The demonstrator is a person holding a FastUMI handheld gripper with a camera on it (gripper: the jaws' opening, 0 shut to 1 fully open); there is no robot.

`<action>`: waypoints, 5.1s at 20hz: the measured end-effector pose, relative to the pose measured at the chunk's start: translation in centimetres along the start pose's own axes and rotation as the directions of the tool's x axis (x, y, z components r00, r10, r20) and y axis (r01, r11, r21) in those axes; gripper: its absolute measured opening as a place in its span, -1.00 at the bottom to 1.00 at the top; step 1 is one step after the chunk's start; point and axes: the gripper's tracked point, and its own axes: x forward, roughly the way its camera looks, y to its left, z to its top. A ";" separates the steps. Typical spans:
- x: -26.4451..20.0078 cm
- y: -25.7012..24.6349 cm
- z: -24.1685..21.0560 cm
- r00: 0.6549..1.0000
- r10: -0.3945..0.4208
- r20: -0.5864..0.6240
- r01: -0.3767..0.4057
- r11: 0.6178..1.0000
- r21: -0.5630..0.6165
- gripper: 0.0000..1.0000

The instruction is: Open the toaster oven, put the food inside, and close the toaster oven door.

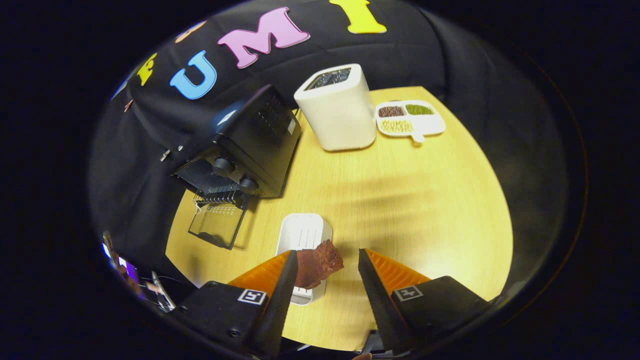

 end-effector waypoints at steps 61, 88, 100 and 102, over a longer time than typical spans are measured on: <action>15.0 24.6 9.0 0.861 -0.191 0.472 0.132 0.979 0.156 0.96; 1.5 32.3 -3.5 0.919 -0.031 0.393 0.066 0.995 -0.076 0.96; 12.3 31.0 -13.5 0.974 -0.216 0.062 0.224 0.958 -0.178 0.98; 13.6 30.3 -13.1 0.965 -0.258 0.053 0.264 0.953 -0.153 0.98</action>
